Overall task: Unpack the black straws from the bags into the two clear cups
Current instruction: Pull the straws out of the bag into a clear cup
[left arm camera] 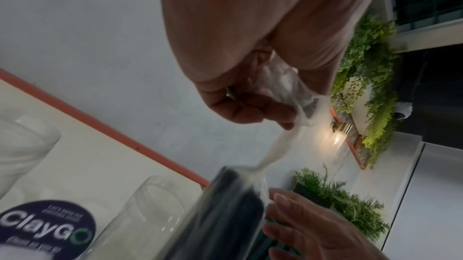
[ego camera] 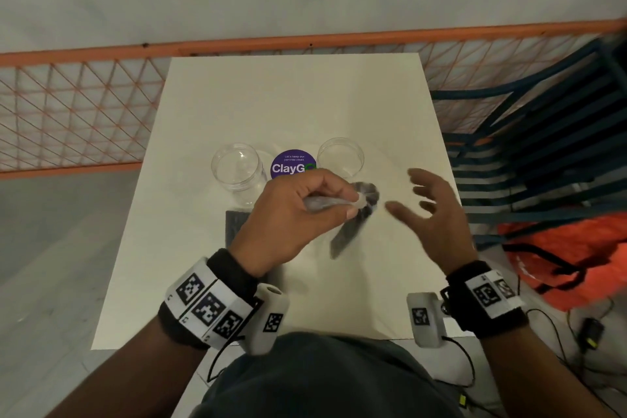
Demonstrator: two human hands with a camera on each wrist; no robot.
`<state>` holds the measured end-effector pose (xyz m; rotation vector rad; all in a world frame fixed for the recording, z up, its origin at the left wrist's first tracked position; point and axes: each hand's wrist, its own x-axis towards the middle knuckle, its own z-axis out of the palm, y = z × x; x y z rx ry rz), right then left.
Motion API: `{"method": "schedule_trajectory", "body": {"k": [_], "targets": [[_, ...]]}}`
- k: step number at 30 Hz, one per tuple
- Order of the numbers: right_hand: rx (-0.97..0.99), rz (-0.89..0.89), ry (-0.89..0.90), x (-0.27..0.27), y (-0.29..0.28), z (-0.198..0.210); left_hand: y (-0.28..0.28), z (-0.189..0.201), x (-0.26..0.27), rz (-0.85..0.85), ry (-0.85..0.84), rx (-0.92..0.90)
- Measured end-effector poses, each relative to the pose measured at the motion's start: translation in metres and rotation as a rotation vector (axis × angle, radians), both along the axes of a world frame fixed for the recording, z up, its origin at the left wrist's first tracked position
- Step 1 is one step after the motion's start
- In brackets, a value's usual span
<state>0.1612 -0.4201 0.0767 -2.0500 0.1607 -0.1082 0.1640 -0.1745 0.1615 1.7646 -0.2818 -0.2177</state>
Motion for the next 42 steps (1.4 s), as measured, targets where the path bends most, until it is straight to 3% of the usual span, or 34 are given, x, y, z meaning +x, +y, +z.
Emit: {"method": "schedule_trajectory", "body": {"k": [2,5,9,11,15,22,29,34,39,42], "targets": [[0.107,-0.085,-0.020,-0.002,-0.004,0.009,0.000,0.006,0.002,-0.018,-0.017,-0.008],[0.099,0.094,-0.029,-0.017,0.011,0.019,-0.003,0.012,0.007,-0.045,-0.035,0.009],[-0.255,0.306,0.035,-0.020,0.037,0.007,-0.007,0.017,0.014,-0.094,-0.011,-0.044],[-0.292,0.234,0.031,-0.014,0.032,0.004,-0.005,0.020,0.016,-0.063,-0.018,-0.064],[-0.041,0.027,-0.047,-0.015,0.008,0.007,0.002,0.026,0.017,0.000,-0.056,-0.026],[0.048,0.267,0.007,-0.022,0.028,0.017,-0.004,0.020,0.016,-0.016,-0.051,-0.003],[-0.203,0.258,-0.007,-0.017,0.053,0.001,-0.014,0.020,0.012,-0.080,-0.003,-0.051],[-0.341,0.263,0.090,-0.009,0.048,-0.007,-0.009,0.026,0.011,-0.026,-0.111,0.048],[-0.358,0.302,0.100,-0.013,0.042,-0.013,-0.005,0.036,0.010,-0.027,-0.170,-0.043],[-0.370,0.292,0.090,-0.013,0.041,-0.015,-0.006,0.039,0.007,-0.044,-0.142,-0.199]]}}
